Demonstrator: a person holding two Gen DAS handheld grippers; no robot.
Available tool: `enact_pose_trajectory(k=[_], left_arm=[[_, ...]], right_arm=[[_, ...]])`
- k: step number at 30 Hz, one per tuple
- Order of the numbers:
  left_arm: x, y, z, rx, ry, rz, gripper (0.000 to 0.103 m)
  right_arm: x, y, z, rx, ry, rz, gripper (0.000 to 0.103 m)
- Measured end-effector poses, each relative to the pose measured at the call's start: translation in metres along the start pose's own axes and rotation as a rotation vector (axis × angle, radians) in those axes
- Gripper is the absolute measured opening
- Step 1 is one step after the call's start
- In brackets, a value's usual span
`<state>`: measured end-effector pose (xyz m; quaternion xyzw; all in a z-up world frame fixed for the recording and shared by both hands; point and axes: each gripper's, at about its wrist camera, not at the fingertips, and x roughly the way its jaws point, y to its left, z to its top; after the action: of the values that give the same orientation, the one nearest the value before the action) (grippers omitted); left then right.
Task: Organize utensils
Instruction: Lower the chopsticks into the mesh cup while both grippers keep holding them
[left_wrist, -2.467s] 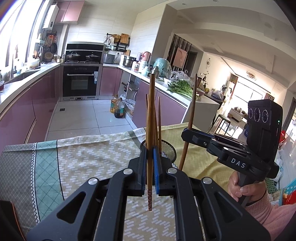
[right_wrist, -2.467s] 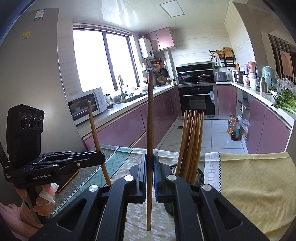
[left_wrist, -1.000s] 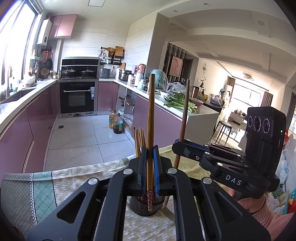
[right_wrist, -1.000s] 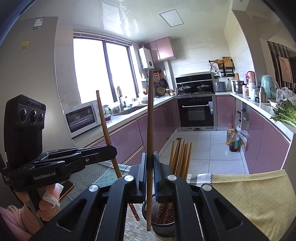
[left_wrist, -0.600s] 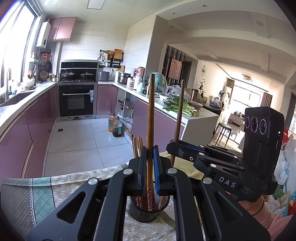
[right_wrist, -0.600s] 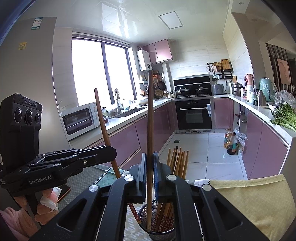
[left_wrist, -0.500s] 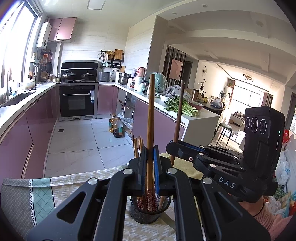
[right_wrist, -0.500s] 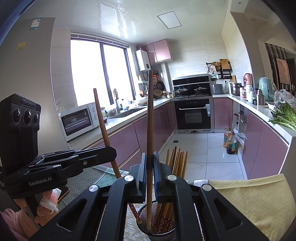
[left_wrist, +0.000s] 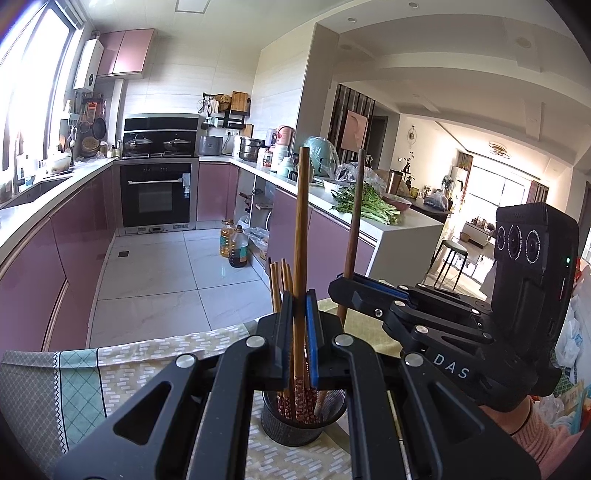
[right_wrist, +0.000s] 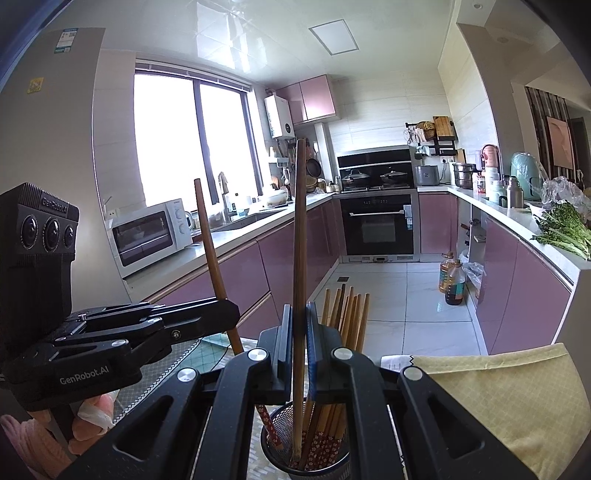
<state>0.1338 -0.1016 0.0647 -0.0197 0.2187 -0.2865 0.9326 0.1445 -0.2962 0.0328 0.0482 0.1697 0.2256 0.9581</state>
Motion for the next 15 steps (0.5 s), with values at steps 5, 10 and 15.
enact_pose_trajectory(k=[5,10,15], left_arm=[[0.0004,-0.0012,0.0026,0.001,0.0,-0.003,0.008],[0.0015,-0.0014,0.0048,0.004,0.001,-0.003,0.008],[-0.0001,0.0002,0.0043,0.005,0.003,-0.004,0.008]], right_arm=[[0.0025,0.0015,0.002,0.004,0.003,-0.007,0.006],[0.0055,-0.0004,0.0025,0.007,0.003,-0.014,0.006],[0.0062,-0.0001,0.0029,0.006,0.003,-0.016,0.006]])
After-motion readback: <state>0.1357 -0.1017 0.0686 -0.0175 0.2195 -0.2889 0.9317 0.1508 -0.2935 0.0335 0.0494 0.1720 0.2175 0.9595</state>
